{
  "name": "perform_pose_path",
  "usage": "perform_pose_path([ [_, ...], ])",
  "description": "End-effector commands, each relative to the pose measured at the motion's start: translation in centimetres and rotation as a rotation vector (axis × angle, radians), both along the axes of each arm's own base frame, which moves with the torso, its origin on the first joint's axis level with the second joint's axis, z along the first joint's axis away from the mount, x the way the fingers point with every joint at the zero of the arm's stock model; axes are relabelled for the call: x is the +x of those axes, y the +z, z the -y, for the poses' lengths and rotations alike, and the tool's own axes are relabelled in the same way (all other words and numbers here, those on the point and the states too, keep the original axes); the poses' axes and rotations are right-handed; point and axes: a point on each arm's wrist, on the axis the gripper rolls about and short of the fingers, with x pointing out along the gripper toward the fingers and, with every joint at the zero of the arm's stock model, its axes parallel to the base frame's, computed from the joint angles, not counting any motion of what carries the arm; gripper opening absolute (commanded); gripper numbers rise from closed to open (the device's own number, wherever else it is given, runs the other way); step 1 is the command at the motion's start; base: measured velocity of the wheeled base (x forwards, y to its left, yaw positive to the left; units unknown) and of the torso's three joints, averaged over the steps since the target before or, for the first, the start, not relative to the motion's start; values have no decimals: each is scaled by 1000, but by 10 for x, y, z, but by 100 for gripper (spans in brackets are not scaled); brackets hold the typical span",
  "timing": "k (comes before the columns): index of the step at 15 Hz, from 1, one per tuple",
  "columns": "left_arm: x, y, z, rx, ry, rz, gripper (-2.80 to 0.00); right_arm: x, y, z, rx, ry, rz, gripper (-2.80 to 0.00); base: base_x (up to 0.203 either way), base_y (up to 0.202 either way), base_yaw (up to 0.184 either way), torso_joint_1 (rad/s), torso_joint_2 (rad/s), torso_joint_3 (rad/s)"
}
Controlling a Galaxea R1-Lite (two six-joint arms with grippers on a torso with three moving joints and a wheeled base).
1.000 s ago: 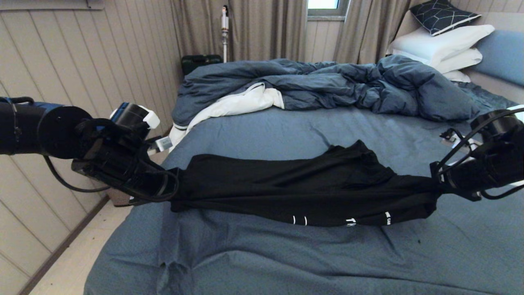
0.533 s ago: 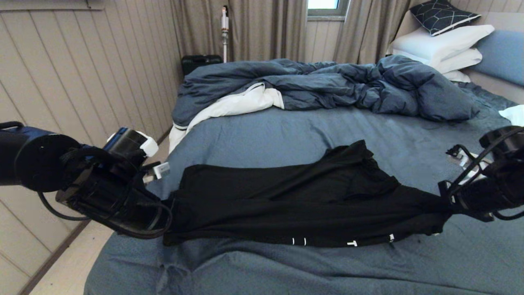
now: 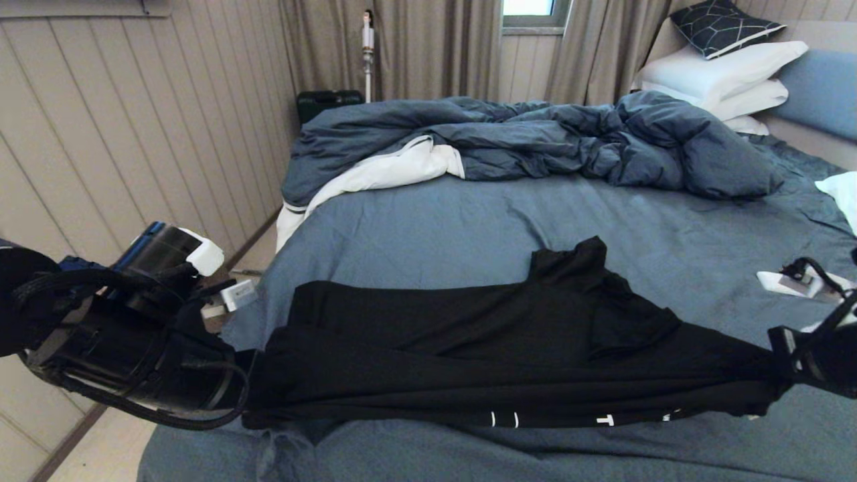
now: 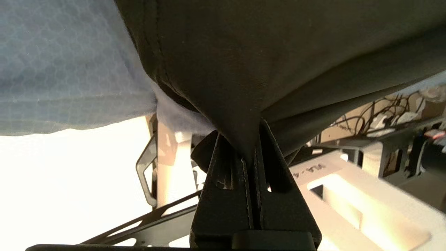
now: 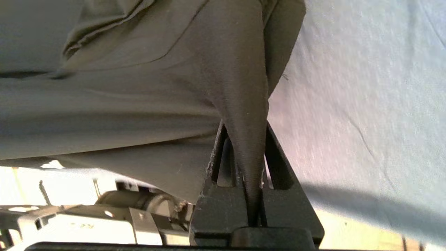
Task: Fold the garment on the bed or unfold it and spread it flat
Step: Fold the black T-shirt
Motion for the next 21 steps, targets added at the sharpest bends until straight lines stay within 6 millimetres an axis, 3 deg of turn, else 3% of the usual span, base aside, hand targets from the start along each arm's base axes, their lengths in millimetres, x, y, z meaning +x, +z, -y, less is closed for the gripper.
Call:
perform_pose_path([
  [1, -7, 4, -3, -6, -4, 16, -280, -12, 7, -2, -12, -3, 16, -280, 0, 0, 0, 0, 0, 0],
  [6, -10, -18, -2, 15, -17, -63, -280, -16, -6, -4, 5, 24, -51, -280, 0, 0, 0, 0, 0, 0],
  [7, -11, -21, -3, 16, -17, -64, -180, -16, -8, -3, 9, 22, -62, -280, 0, 0, 0, 0, 0, 0],
  [8, -11, -21, -3, 12, -17, -54, 0, -17, -11, -4, 12, 22, -72, -280, 0, 0, 0, 0, 0, 0],
  [16, -5, -10, -1, -8, -8, 11, 0, -23, -15, 4, -9, 28, -78, -280, 0, 0, 0, 0, 0, 0],
  [17, -5, -9, -1, -9, -6, 11, 0, -25, -17, 3, -10, 31, -86, 0, 0, 0, 0, 0, 0, 0],
  [21, -2, -3, -1, -16, -1, 36, 0, -30, -20, -2, -23, 92, -86, 0, 0, 0, 0, 0, 0, 0],
])
